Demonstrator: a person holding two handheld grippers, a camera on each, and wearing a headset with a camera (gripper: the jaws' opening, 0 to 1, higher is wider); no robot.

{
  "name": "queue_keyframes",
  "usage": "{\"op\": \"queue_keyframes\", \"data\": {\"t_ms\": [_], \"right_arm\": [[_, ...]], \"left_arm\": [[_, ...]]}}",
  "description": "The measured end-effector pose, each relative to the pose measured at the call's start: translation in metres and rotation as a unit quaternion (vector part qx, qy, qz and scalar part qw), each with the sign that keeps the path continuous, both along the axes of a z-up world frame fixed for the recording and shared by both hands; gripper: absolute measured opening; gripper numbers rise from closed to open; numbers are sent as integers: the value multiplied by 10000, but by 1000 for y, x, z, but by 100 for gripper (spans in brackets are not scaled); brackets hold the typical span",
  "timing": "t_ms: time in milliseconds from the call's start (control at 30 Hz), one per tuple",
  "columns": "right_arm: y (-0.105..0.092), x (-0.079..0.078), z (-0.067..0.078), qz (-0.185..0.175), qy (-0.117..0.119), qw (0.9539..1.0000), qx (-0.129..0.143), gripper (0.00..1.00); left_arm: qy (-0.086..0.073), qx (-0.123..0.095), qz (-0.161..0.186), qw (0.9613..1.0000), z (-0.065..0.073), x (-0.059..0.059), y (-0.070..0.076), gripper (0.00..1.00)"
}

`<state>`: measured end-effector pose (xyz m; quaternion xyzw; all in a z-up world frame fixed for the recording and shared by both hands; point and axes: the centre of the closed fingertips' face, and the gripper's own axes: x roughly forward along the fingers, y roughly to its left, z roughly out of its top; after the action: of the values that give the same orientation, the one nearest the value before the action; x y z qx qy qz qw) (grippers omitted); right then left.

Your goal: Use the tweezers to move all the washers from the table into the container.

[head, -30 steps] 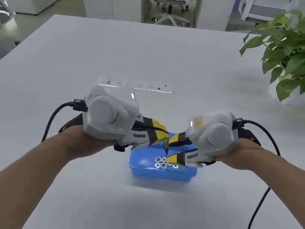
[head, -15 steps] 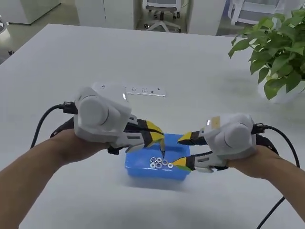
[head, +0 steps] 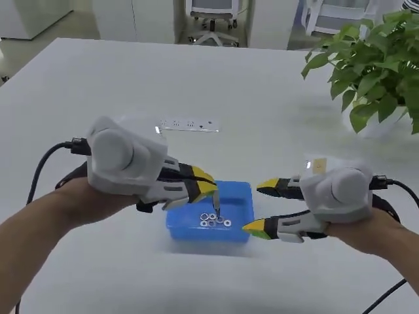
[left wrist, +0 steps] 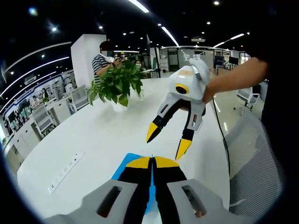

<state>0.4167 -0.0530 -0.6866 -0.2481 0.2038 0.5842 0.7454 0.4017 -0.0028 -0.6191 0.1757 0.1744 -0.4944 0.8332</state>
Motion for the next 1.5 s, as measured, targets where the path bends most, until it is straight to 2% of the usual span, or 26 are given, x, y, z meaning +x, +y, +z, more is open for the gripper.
{"op": "queue_keyframes", "data": {"t_ms": [233,600,933,1233,1333,1500], "right_arm": [[-5,-11,5,-37,-31,9998,169,45],[4,-38,2,347,-20,9991,254,35],[24,-67,-3,1109,-94,9937,137,19],[28,-73,-6,1265,-84,9919,125,12],[26,-77,-10,1293,-48,9916,66,11],[24,-81,-19,1399,-20,9900,-166,10]], "left_arm": [[34,-76,-254,9996,2,-14,-14,4],[46,-142,-643,9978,3,-35,-33,4],[83,-280,-825,9962,4,-52,-37,4],[165,-458,-872,9950,1,-64,-38,4],[213,-416,-877,9951,-3,-68,-37,4],[285,-178,-931,9951,-16,-75,-32,4]]}}
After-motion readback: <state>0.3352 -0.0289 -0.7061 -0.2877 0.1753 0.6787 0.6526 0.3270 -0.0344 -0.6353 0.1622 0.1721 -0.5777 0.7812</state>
